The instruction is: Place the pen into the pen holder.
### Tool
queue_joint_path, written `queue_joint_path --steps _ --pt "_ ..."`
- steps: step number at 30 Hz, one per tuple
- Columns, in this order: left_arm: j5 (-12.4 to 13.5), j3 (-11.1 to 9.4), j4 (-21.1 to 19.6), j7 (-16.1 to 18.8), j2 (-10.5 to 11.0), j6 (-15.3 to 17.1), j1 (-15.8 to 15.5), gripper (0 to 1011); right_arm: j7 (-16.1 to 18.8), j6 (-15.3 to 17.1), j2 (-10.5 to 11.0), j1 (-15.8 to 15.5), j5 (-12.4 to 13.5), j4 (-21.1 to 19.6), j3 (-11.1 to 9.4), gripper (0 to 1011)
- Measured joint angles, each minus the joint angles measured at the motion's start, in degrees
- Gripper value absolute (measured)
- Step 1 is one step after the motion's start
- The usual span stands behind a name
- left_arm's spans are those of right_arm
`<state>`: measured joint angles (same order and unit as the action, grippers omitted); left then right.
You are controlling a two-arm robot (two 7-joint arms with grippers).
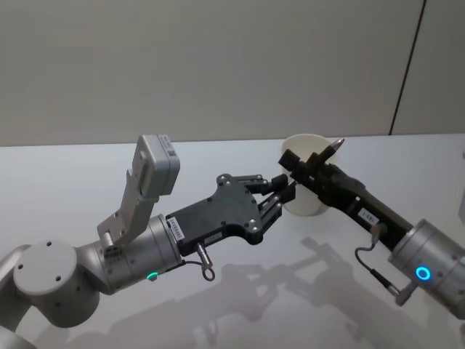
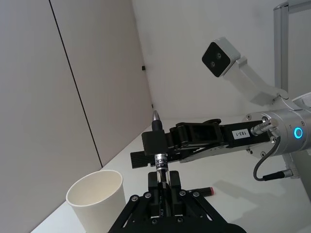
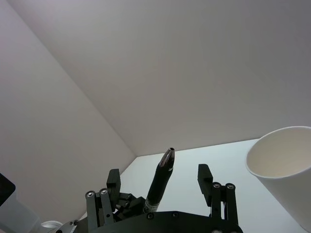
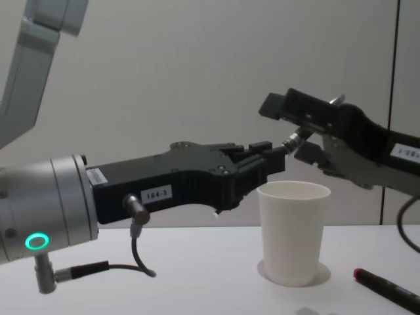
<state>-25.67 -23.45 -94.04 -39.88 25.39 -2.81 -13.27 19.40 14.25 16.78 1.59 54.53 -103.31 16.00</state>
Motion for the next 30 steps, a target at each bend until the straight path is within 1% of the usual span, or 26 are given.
queue_joint_path --steps 6,9,11,12,13,18,19,21,22,24,25,28,29,30 --pt "0.00 0.00 0.00 0.00 0.00 0.00 0.00 139 -0.06 0.45 -0.54 0.60 -0.33 0.50 0.53 1001" --pt "0.00 0.00 0.00 0.00 0.00 0.00 0.00 139 -0.08 0.60 -0.69 0.78 -0.42 0.66 0.70 968" --pt "0.00 0.00 0.00 0.00 0.00 0.00 0.00 139 -0.09 0.67 -0.75 0.84 -0.48 0.74 0.78 917" --pt "0.00 0.00 0.00 0.00 0.00 0.00 0.00 139 -0.09 0.70 -0.78 0.87 -0.50 0.76 0.82 907" --pt "0.00 0.00 0.00 0.00 0.00 0.00 0.00 139 -0.10 0.73 -0.81 0.91 -0.51 0.79 0.84 867" --pt "0.00 0.00 0.00 0.00 -0.01 0.00 0.00 139 -0.13 0.84 -0.96 1.09 -0.60 0.94 1.01 743" --pt "0.00 0.00 0.00 0.00 -0.01 0.00 0.00 139 -0.13 0.87 -1.00 1.12 -0.62 0.97 1.04 683" --pt "0.00 0.00 0.00 0.00 0.00 0.00 0.00 139 -0.14 0.88 -1.03 1.14 -0.63 0.99 1.06 652" --pt "0.00 0.00 0.00 0.00 0.00 0.00 0.00 139 -0.14 0.90 -1.05 1.17 -0.64 1.02 1.09 591" --pt "0.00 0.00 0.00 0.00 0.00 0.00 0.00 139 -0.14 0.92 -1.07 1.19 -0.66 1.04 1.12 521" --pt "0.00 0.00 0.00 0.00 0.00 0.00 0.00 139 -0.14 0.93 -1.08 1.20 -0.66 1.06 1.13 521" --pt "0.00 0.00 0.00 0.00 -0.01 0.00 0.00 139 -0.14 0.96 -1.11 1.24 -0.68 1.09 1.17 418" --pt "0.00 0.00 0.00 0.00 -0.01 0.00 0.00 139 -0.14 0.97 -1.13 1.26 -0.70 1.09 1.19 357" --pt "0.00 0.00 0.00 0.00 0.00 0.00 0.00 139 -0.14 0.98 -1.14 1.27 -0.70 1.10 1.19 335"
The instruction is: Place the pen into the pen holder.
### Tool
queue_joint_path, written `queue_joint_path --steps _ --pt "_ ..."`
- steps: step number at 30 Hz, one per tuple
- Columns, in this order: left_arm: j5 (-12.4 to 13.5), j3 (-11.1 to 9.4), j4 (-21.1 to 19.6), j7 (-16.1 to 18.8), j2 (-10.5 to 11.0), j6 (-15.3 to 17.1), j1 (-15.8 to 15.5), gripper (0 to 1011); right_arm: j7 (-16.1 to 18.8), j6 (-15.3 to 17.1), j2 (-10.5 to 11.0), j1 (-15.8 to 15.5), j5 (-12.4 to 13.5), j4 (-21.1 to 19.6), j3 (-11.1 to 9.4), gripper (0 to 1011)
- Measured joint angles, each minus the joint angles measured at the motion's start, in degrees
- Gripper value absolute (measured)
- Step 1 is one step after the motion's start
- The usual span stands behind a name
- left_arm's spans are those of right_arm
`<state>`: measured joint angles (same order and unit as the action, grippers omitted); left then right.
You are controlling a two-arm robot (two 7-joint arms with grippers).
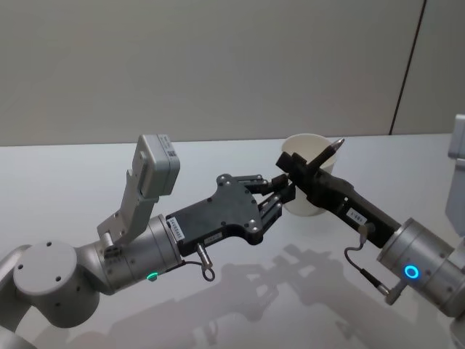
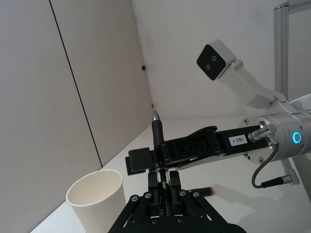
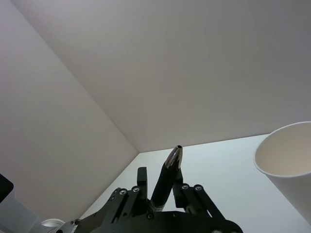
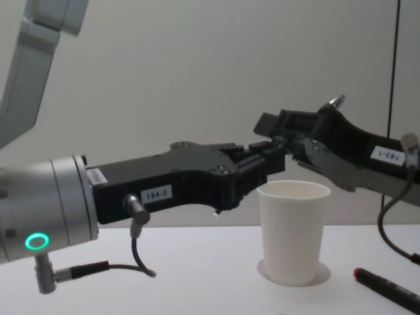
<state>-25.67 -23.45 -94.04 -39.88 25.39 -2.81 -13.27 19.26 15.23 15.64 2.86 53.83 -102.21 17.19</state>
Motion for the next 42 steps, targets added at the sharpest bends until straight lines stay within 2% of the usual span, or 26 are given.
queue_joint_path --steps 2,3,6,19,25,26,27,35,38,39,42 --pt "0.01 0.00 0.00 0.01 0.00 0.00 0.00 139 0.01 0.02 -0.02 0.02 -0.01 0.01 0.02 300" --pt "0.01 0.00 0.00 0.00 0.00 0.00 0.00 139 0.02 0.02 -0.03 0.02 -0.02 0.01 0.03 242" --pt "0.02 -0.01 0.00 0.00 0.00 0.02 0.00 139 0.12 0.04 -0.06 0.04 -0.02 0.01 0.07 157" --pt "0.00 0.00 -0.01 0.00 0.00 0.00 0.00 133 -0.02 0.07 -0.10 0.09 -0.08 0.10 0.09 145" --pt "-0.01 0.00 -0.01 0.00 0.00 0.00 0.00 316 -0.02 0.08 -0.10 0.11 -0.08 0.10 0.09 145" --pt "-0.01 0.00 -0.01 0.00 0.00 0.00 0.00 316 -0.02 0.07 -0.10 0.11 -0.08 0.10 0.09 145" --pt "-0.01 0.00 -0.01 0.00 0.00 0.00 0.00 373 -0.02 0.07 -0.10 0.11 -0.08 0.10 0.09 145" --pt "-0.01 0.00 0.00 -0.01 0.00 0.01 0.00 597 0.01 0.05 -0.10 0.12 -0.07 0.09 0.09 145" --pt "-0.01 0.00 0.00 -0.01 0.00 0.01 0.00 725 0.01 0.05 -0.10 0.11 -0.06 0.09 0.09 145" --pt "-0.01 0.00 0.00 -0.01 0.00 0.01 0.00 725 0.01 0.06 -0.10 0.11 -0.06 0.09 0.09 145" --pt "-0.01 0.00 0.00 -0.01 0.00 0.01 0.00 839 0.02 0.06 -0.08 0.11 -0.06 0.09 0.10 145"
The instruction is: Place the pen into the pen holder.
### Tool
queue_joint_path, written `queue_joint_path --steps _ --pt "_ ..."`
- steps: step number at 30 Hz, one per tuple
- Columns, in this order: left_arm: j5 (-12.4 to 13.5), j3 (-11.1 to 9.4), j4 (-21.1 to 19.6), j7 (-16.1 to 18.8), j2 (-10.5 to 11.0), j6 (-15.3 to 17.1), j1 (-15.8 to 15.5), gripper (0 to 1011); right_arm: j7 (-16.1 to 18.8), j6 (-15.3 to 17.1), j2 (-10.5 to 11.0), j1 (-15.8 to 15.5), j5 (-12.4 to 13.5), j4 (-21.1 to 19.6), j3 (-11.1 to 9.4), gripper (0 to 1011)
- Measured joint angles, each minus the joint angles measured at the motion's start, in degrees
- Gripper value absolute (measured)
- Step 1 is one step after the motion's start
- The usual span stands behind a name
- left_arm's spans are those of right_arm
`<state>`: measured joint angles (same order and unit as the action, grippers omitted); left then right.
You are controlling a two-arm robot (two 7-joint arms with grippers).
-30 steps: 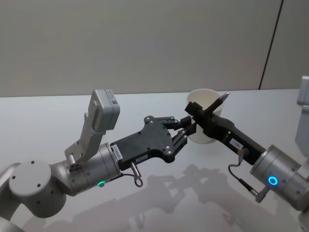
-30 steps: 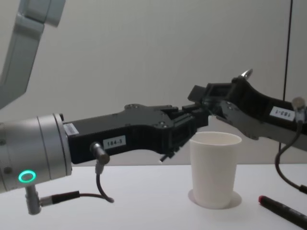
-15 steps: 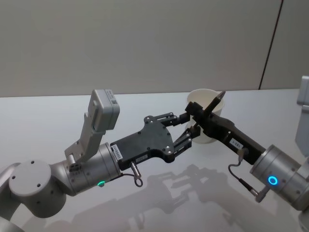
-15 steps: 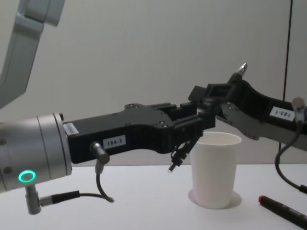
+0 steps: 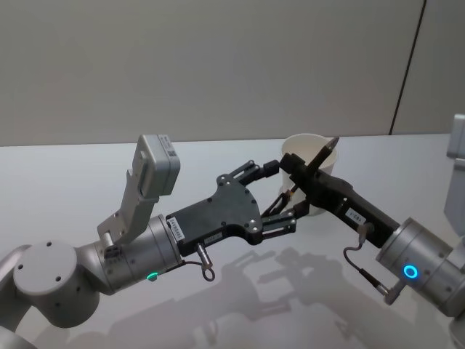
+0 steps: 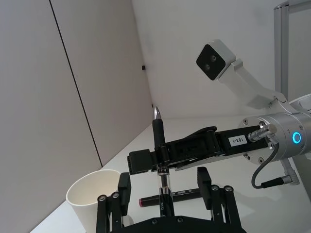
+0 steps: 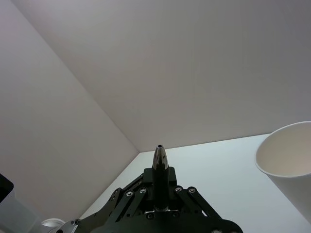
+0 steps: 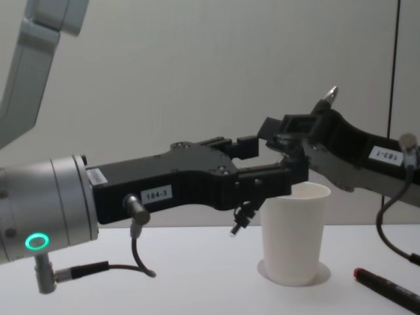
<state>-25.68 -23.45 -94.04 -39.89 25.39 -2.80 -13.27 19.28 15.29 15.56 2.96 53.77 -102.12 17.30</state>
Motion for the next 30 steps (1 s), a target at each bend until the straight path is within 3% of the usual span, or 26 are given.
queue_joint_path --steps 7,19,30 --pt "0.00 0.00 0.00 0.00 0.00 0.00 0.00 1001 -0.32 -0.47 0.16 0.19 -0.55 0.09 -0.01 145" --pt "0.00 0.00 0.00 0.01 0.00 0.00 0.00 1001 -1.90 -4.54 0.50 1.59 -4.73 1.12 -0.64 145" --pt "0.00 0.00 0.00 0.01 0.00 0.00 0.00 1001 -2.97 -11.53 0.50 4.07 -11.50 2.96 -1.44 145"
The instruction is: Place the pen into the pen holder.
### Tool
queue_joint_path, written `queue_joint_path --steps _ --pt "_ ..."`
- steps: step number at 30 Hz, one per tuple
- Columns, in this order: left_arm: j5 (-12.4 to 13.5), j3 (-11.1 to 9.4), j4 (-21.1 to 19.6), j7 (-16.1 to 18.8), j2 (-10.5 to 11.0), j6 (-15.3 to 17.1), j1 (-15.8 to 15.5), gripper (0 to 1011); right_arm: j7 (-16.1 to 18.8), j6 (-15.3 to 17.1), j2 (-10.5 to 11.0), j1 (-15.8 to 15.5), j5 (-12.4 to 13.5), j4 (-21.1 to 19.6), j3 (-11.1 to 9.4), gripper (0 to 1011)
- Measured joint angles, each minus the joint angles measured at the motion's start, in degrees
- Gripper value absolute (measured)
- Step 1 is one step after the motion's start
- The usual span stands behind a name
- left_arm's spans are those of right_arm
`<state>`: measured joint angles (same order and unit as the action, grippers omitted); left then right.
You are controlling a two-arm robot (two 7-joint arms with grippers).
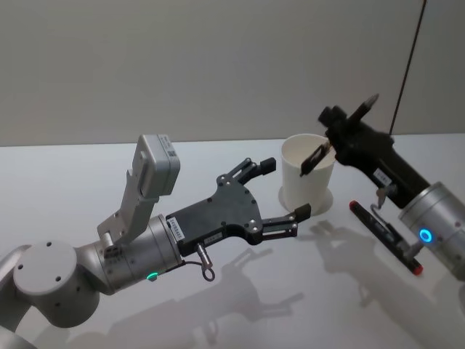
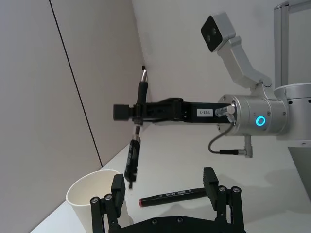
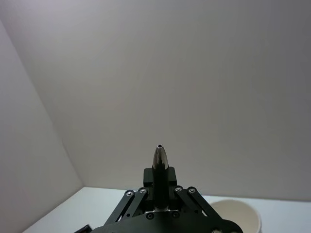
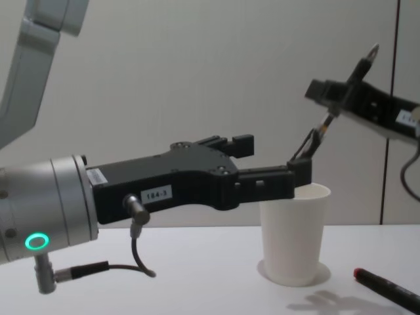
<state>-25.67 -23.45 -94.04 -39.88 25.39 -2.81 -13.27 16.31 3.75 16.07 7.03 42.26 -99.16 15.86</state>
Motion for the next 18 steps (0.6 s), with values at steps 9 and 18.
queue_joint_path --steps 9,18 --pt "0.00 0.00 0.00 -0.01 0.00 0.00 0.00 1001 -0.29 -5.86 -0.48 2.17 -6.91 1.54 -0.21 145" --pt "0.00 0.00 0.00 0.00 0.00 0.00 0.00 1001 -1.01 -9.43 -1.14 4.18 -15.72 3.26 0.08 145"
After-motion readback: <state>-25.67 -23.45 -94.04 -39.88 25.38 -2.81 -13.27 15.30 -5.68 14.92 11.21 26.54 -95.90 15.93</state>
